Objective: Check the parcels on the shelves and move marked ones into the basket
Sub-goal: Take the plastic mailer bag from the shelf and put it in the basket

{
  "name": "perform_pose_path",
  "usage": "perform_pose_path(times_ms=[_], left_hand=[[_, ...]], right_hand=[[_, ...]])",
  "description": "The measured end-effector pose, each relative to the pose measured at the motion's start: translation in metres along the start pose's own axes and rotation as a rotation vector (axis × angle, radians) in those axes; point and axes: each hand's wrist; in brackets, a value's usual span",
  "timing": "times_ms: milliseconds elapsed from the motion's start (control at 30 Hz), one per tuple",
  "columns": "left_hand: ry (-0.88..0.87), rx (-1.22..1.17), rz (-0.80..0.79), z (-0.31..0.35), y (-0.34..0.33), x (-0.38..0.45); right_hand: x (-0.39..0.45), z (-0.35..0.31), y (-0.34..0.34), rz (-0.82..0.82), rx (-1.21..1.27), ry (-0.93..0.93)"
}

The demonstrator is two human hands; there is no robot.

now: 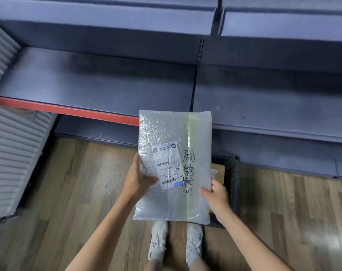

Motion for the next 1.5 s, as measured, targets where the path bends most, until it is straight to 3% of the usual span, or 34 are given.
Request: perform_pose_path(times_ms=[433, 733, 1200, 1500], left_hand=[[-0.022, 0.057, -0.036, -0.116, -0.03, 0.124], [0.083, 0.185, -0.043, -0.162, -0.025, 0.123], [0.263, 0.191, -0.095, -0.214, -0.065, 0.132], [0.217, 0.275, -0.073, -0.223, -0.074, 0.136]], right_hand=[[0.119, 0.096, -0.075, 0.145, 0.002, -0.023], [0.118, 0.142, -0.106, 0.105, -0.012, -0.113], [0.153, 0.18, -0.1, 0.094, -0.121, -0.206], [0.161, 0.181, -0.096, 0.077, -0.143, -0.188]])
Point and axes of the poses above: each hand's wrist, its own x-axis towards the middle knuckle, its own y-axis out of the back of the hand, z = x × y, and after that the axes turned 4 degrees about -z, right-handed
